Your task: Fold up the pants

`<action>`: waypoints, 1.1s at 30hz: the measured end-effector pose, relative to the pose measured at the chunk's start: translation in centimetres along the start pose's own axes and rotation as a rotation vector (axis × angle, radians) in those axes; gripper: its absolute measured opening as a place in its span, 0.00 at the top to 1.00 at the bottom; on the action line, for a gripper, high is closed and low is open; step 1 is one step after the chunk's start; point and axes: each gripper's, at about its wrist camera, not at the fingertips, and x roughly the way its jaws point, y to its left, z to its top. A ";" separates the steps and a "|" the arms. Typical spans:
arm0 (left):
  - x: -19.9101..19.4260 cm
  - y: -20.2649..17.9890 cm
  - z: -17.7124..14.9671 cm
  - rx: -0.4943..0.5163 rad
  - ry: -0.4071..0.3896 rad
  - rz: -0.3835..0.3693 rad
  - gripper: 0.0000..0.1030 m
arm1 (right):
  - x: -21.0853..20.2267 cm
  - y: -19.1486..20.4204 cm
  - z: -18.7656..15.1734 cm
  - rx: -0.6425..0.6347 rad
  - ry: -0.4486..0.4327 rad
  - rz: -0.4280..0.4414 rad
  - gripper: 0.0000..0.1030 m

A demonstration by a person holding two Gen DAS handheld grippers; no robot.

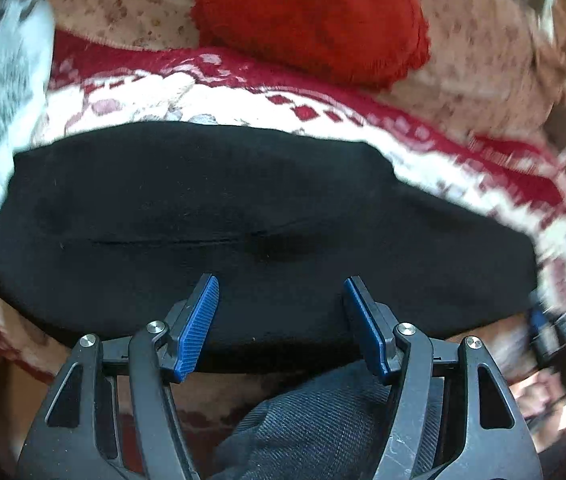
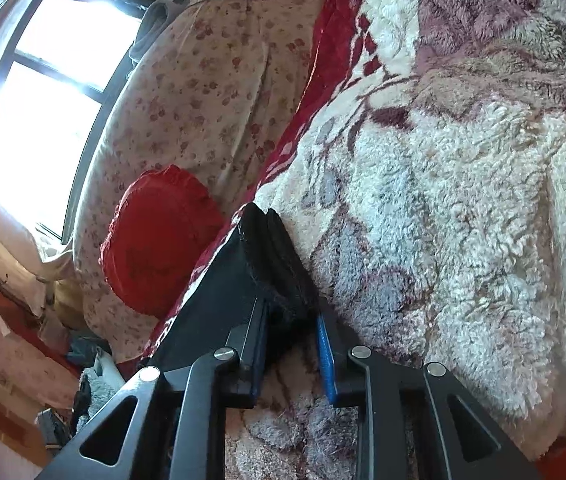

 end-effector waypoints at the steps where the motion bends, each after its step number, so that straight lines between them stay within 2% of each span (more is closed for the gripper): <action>1: 0.2 -0.3 0.0 0.019 0.007 0.022 0.37 | 0.0 0.0 0.0 0.000 0.003 -0.001 0.78; 11: 0.8 0.3 -0.1 0.017 0.033 0.014 0.37 | 0.5 1.3 -0.1 -0.121 0.031 -0.106 0.82; 33: 0.9 0.4 0.0 0.009 0.035 -0.005 0.36 | 0.6 0.9 0.0 -0.127 0.026 -0.102 0.83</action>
